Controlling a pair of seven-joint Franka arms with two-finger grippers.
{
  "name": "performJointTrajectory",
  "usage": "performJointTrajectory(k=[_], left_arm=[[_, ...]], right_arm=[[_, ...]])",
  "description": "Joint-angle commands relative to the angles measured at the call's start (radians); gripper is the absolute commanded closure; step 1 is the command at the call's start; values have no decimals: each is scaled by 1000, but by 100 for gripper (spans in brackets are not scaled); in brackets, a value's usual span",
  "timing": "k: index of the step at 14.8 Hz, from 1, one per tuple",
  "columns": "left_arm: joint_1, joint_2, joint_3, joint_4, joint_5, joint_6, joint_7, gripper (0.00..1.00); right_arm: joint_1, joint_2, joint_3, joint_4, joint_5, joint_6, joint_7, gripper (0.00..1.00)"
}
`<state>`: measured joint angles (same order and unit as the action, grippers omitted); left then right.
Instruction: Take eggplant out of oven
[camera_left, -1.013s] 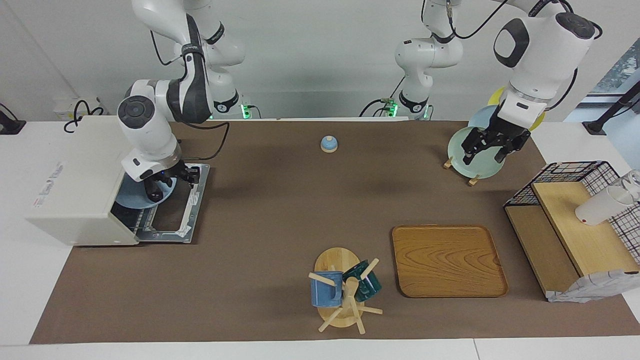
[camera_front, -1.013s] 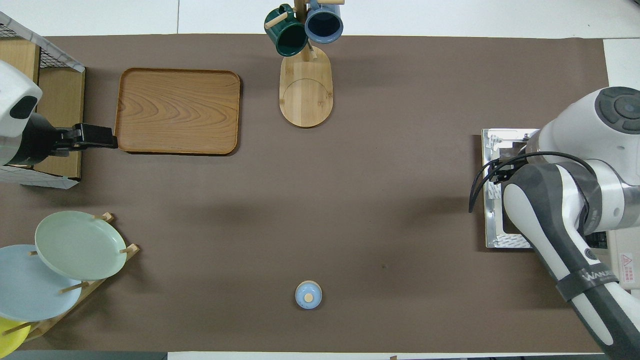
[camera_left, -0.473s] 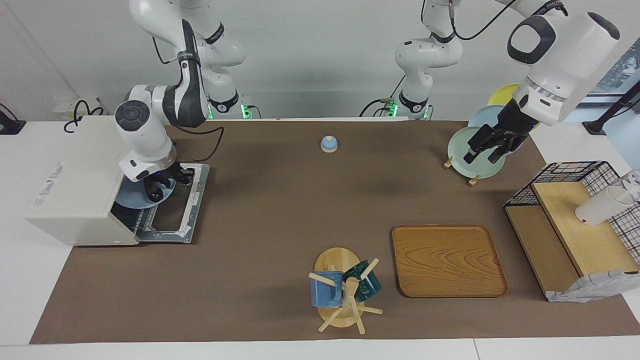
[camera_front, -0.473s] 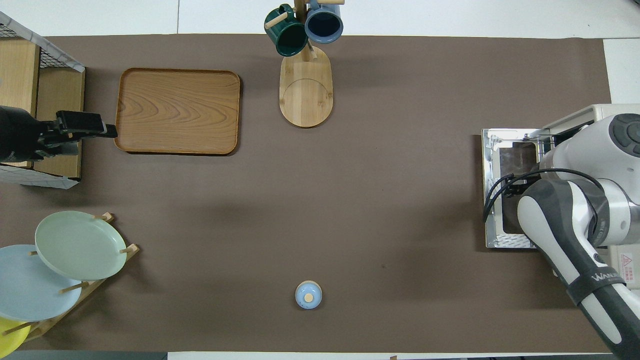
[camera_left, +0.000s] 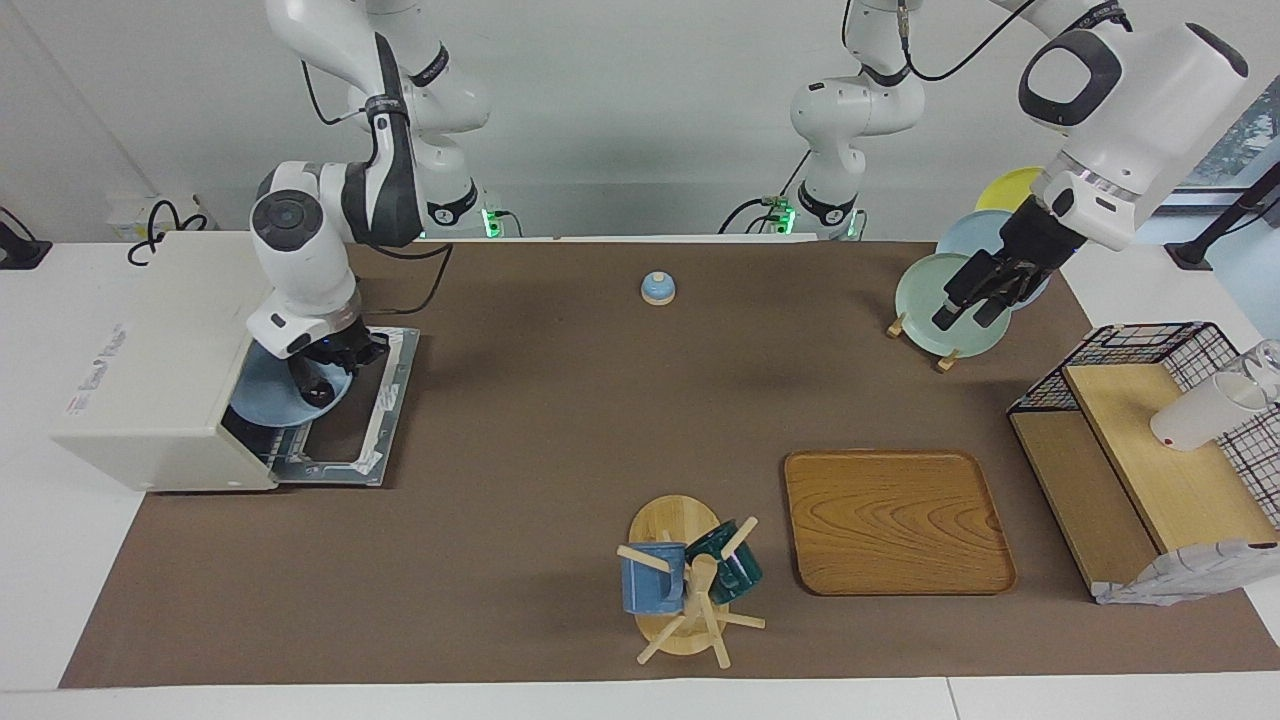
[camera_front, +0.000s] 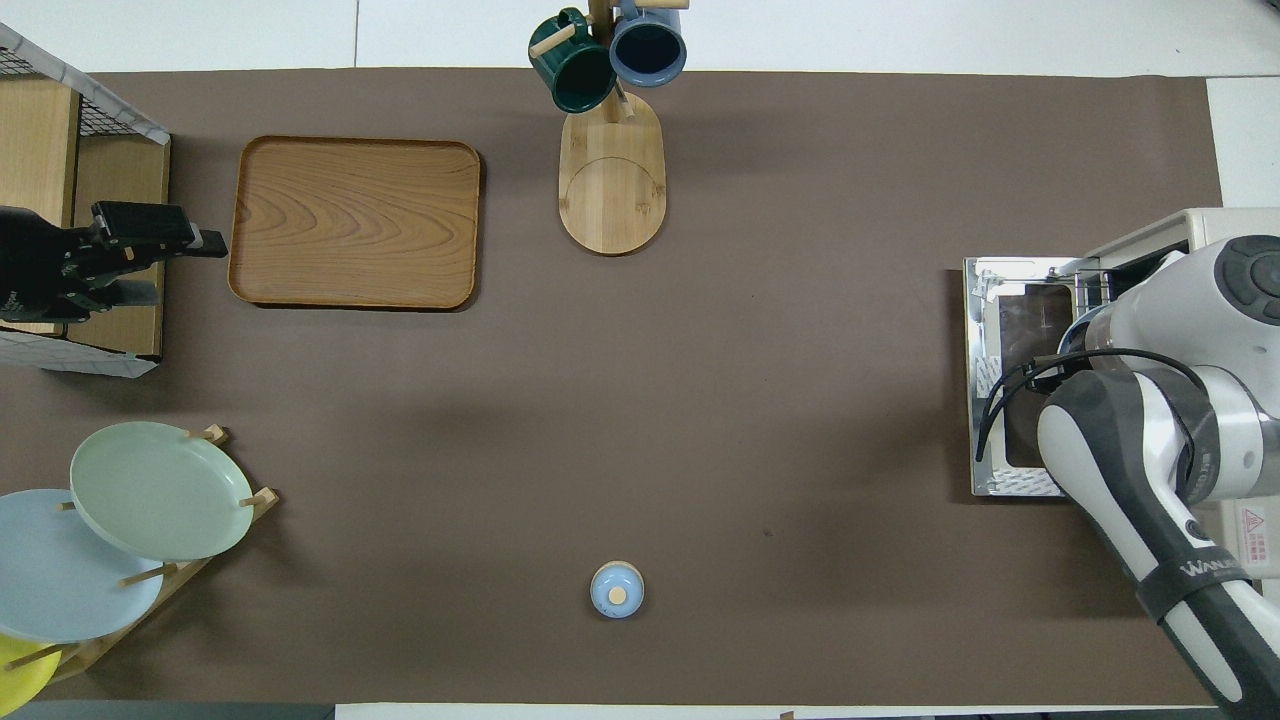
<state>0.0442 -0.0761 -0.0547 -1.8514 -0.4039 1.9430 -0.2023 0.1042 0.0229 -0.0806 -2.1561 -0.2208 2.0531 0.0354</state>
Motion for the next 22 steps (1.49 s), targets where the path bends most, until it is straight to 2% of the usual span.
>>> performJointTrajectory(k=[1,3,6,8,10,13,14,15,16,19,22], left_arm=[[-6,-30,1,-34,-7,16,21,0],[-9,-30,1,-32,2,-10,90,0],[-14,-31,-4,-26,127,-82,205,0],[-15,-33,-4,-25,161,-122,289,0],[-15,-39,-5,-26,194,-157,360,0],[-14,-40,-5,-26,194,-164,366,0],[-14,-40,-5,-26,195,-164,368,0],[-10,-40,-5,-26,194,-165,366,0],[-4,-40,-7,-28,194,-165,366,0],[0,-44,-4,-28,191,-162,347,0],[0,-44,-5,-28,189,-153,265,0]], right_arm=[[118,8,5,64,-51,-94,122,100],[208,17,7,108,-68,-143,199,100],[322,32,7,162,-65,-177,300,100],[389,57,7,209,-57,-212,360,100],[471,157,9,371,-32,-301,444,100],[603,461,9,790,-6,-499,604,100],[618,523,16,861,7,-493,645,100],[623,563,41,887,17,-454,667,100],[631,604,67,900,15,-432,704,100],[692,714,76,927,14,-302,845,100],[706,761,76,934,14,-251,873,100]])
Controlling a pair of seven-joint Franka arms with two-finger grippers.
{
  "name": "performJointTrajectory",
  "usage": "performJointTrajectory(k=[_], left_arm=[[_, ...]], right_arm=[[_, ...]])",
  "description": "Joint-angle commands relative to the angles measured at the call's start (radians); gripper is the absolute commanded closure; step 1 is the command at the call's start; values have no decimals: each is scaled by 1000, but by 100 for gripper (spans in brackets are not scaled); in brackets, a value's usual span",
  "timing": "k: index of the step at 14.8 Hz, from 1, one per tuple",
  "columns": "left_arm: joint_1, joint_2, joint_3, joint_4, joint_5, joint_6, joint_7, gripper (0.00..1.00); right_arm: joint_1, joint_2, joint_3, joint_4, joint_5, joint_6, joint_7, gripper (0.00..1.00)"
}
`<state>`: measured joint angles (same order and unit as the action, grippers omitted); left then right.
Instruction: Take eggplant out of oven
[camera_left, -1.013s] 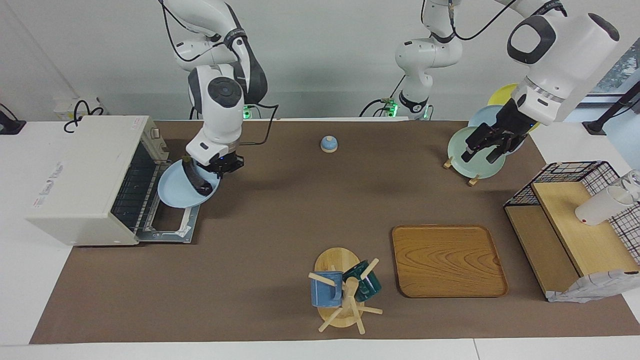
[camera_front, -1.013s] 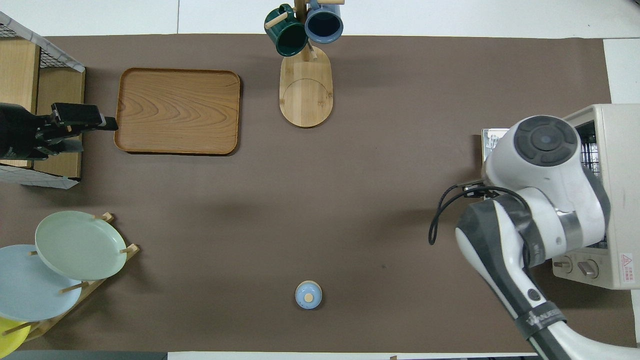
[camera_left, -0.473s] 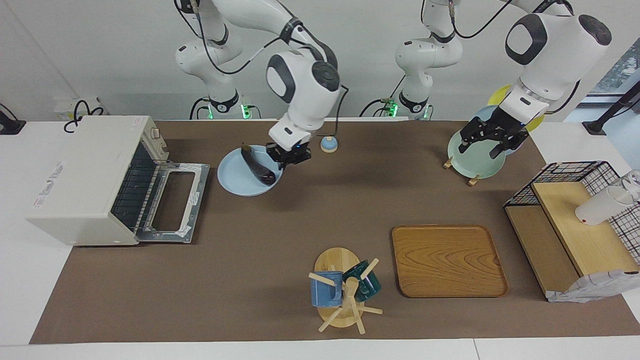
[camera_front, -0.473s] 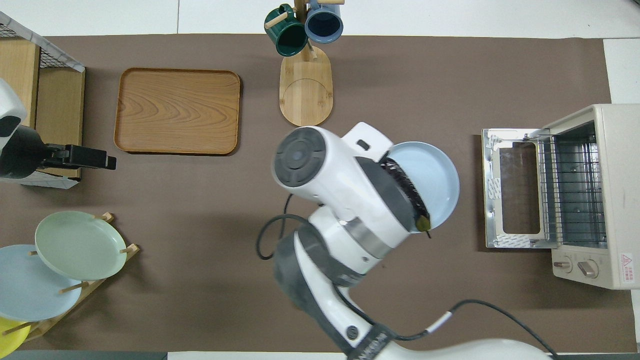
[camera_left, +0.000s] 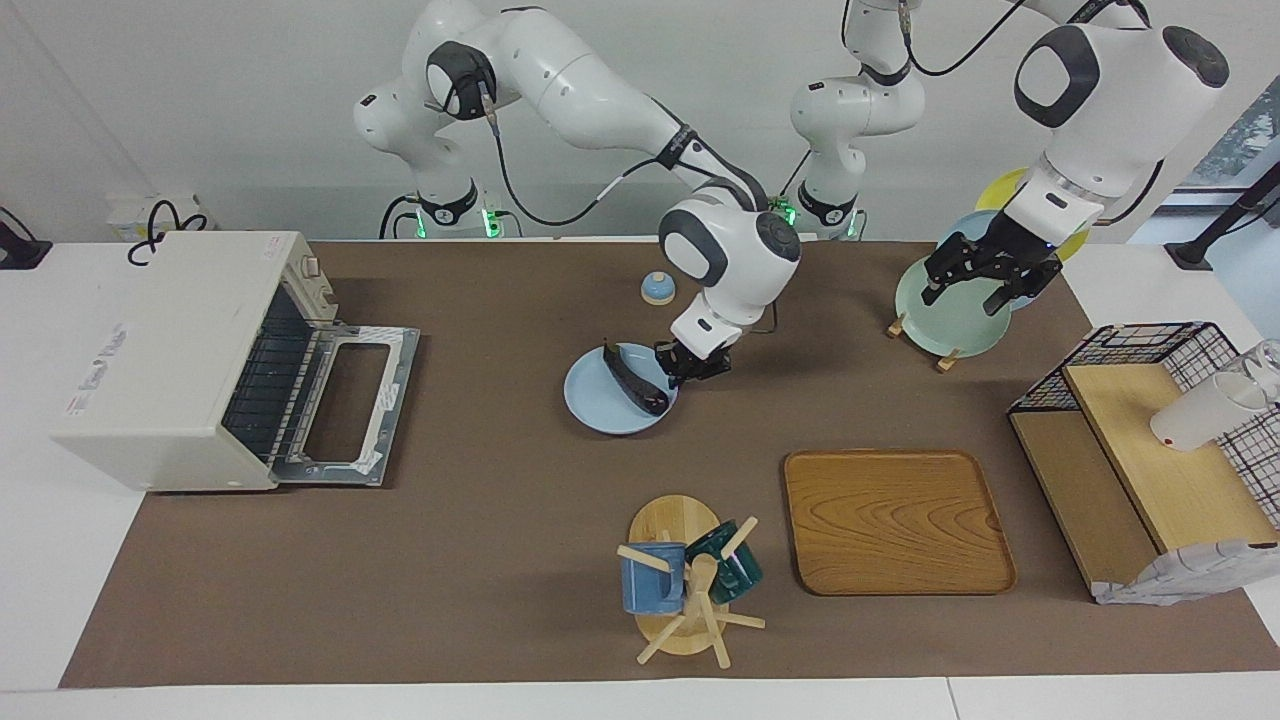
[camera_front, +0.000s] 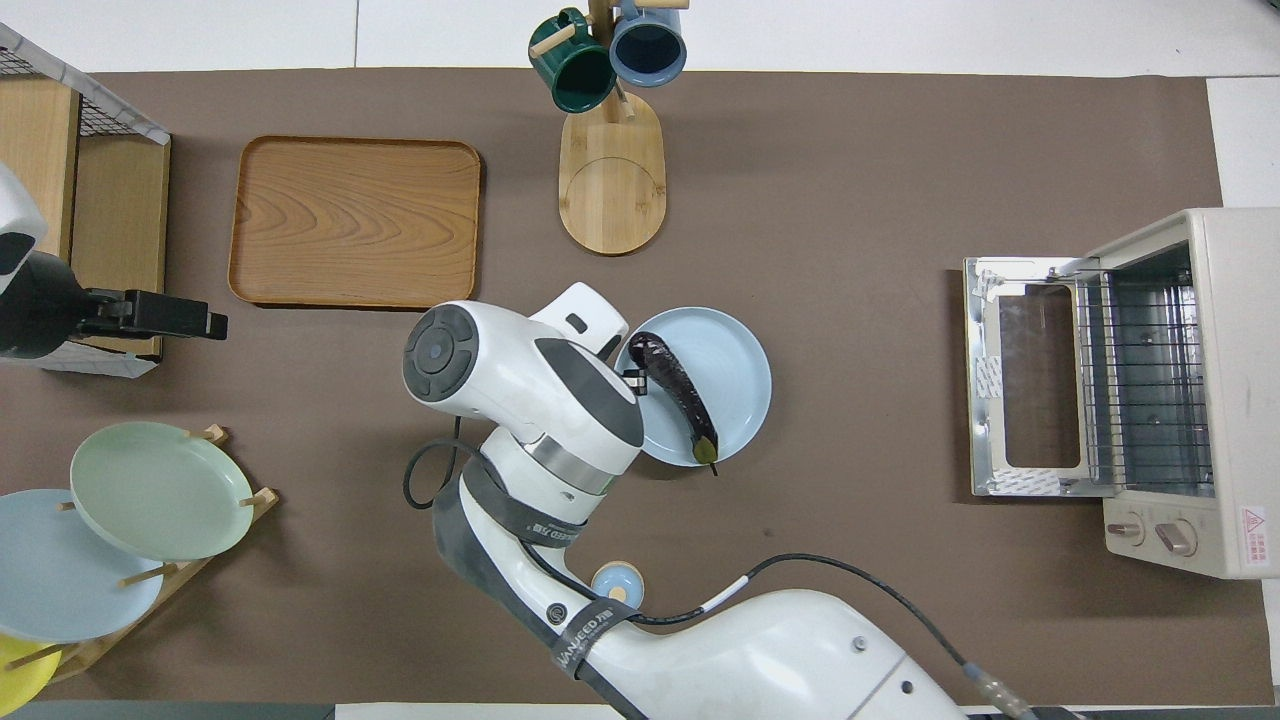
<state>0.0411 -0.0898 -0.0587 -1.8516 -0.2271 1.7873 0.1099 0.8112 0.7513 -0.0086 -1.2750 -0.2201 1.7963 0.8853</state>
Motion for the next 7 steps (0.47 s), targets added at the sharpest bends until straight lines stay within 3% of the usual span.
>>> performJointTrajectory(k=[1,4,6,7], left_arm=[[3,-30,-1,-28,11,3,-53,0],[3,-30,-1,-28,5,-2,-56,0],[3,-30,-1,-26,5,-2,-62,0],[0,-28,-1,-26,3,1,-81,0]], right_arm=[[0,34,4,52,13,15,33,100],[-21,34,12,54,74,110,63,100],[-32,23,15,83,97,101,63,81],[-29,7,15,86,97,95,63,52]])
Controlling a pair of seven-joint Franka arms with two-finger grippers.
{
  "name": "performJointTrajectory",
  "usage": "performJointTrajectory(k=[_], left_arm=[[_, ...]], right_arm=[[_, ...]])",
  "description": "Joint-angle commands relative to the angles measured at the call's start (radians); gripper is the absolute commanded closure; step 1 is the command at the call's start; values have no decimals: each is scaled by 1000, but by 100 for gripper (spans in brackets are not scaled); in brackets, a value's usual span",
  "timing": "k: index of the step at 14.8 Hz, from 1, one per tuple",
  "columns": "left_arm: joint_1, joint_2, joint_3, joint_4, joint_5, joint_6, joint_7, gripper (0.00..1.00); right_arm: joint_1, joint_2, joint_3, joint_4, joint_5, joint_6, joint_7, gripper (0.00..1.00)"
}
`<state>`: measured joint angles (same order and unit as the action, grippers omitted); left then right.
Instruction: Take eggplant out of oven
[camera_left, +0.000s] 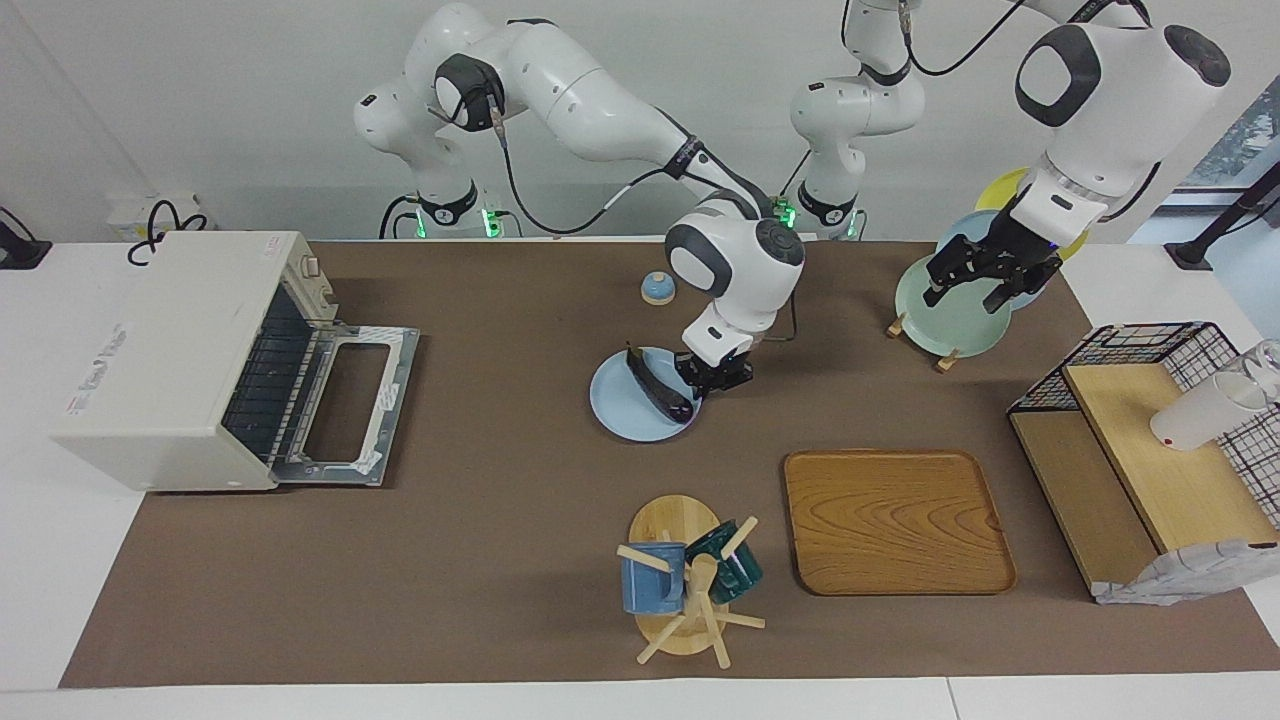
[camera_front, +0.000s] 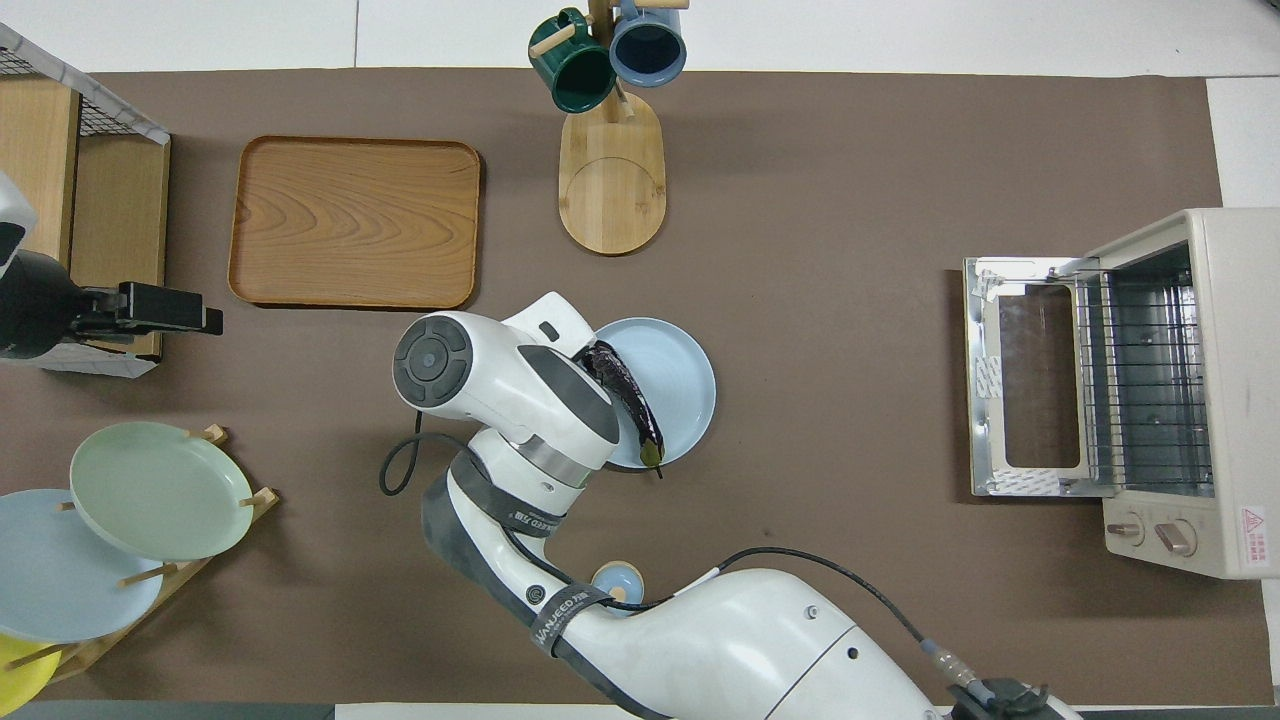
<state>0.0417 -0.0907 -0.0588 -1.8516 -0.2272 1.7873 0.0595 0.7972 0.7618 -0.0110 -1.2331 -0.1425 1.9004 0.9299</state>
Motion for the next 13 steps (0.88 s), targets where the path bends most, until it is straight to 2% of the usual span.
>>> performJointTrajectory(k=[1,3,5,6,8,11,13], left_arm=[[-8,-27,-1,-26,5,3,-61,0],[-13,-26,-4,-23,3,4,-79,0],[-13,-26,-4,-23,2,3,-81,0],[-14,-24,-6,-23,0,4,-84,0],[-35,-23,-15,-21,0,12,-162,0],[-90,-9,-16,-6,-17,20,-288,0],[-167,15,-16,-9,-17,56,-424,0]], right_arm=[[-15,-25,17,41,18,-7,18,39],[-30,-59,13,41,12,-12,10,49],[-74,-102,10,27,6,-70,-93,93],[-93,-125,6,18,-2,-119,-184,100],[-130,-215,6,-93,-52,-164,-308,100],[-245,-378,5,-349,-66,-135,-313,100],[-369,-493,8,-544,-68,-60,-336,100]])
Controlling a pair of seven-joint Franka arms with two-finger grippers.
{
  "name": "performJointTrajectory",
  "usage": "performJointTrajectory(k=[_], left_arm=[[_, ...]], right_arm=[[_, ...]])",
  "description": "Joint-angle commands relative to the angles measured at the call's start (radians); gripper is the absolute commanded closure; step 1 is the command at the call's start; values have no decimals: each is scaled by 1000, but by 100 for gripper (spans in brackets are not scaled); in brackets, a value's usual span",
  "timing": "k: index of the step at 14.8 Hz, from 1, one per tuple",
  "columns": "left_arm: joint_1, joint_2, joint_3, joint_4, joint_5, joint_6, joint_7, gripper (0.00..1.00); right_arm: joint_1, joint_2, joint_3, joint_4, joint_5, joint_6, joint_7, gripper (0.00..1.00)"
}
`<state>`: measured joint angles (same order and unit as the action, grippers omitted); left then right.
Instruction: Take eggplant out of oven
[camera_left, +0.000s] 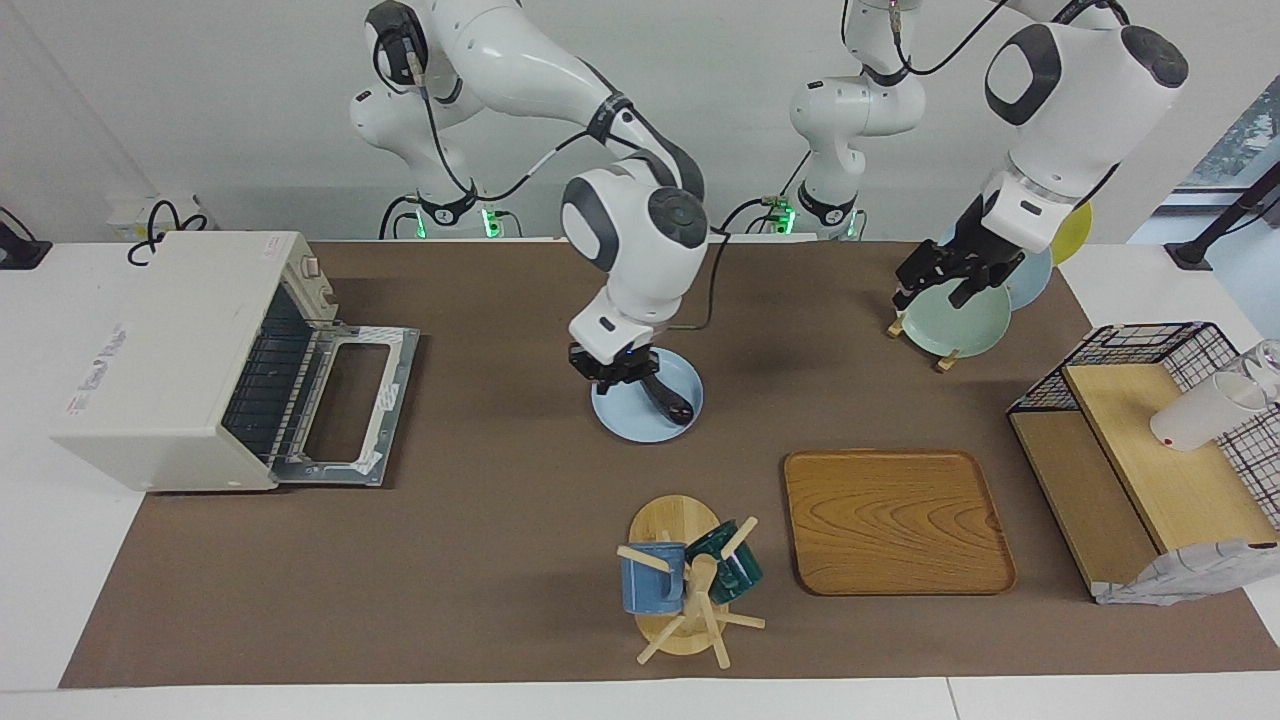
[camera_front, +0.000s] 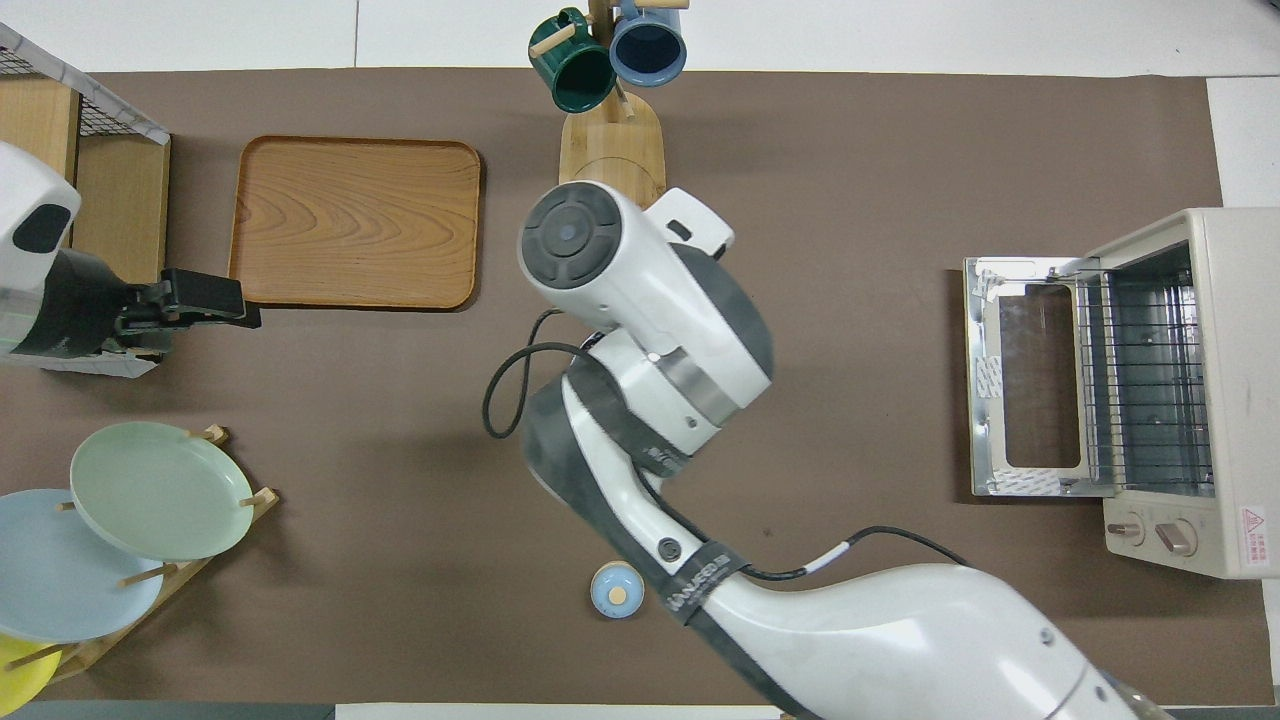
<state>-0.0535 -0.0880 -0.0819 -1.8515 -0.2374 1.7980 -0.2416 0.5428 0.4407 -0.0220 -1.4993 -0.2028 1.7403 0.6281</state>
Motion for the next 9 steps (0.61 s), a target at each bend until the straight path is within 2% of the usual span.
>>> performJointTrajectory(k=[1,4,6,9], left_arm=[[-112,22,7,-9,-7,66,-199,0],[-260,79,8,-12,-7,136,-432,0],[-385,154,8,-11,4,200,-645,0],[-491,253,10,-12,27,309,-865,1]], right_arm=[[-157,-207,17,-373,-12,164,-74,100],[-266,-246,17,-565,-62,352,-166,100],[-320,-238,19,-587,-118,375,-199,100],[-363,-211,17,-596,-142,415,-235,100]])
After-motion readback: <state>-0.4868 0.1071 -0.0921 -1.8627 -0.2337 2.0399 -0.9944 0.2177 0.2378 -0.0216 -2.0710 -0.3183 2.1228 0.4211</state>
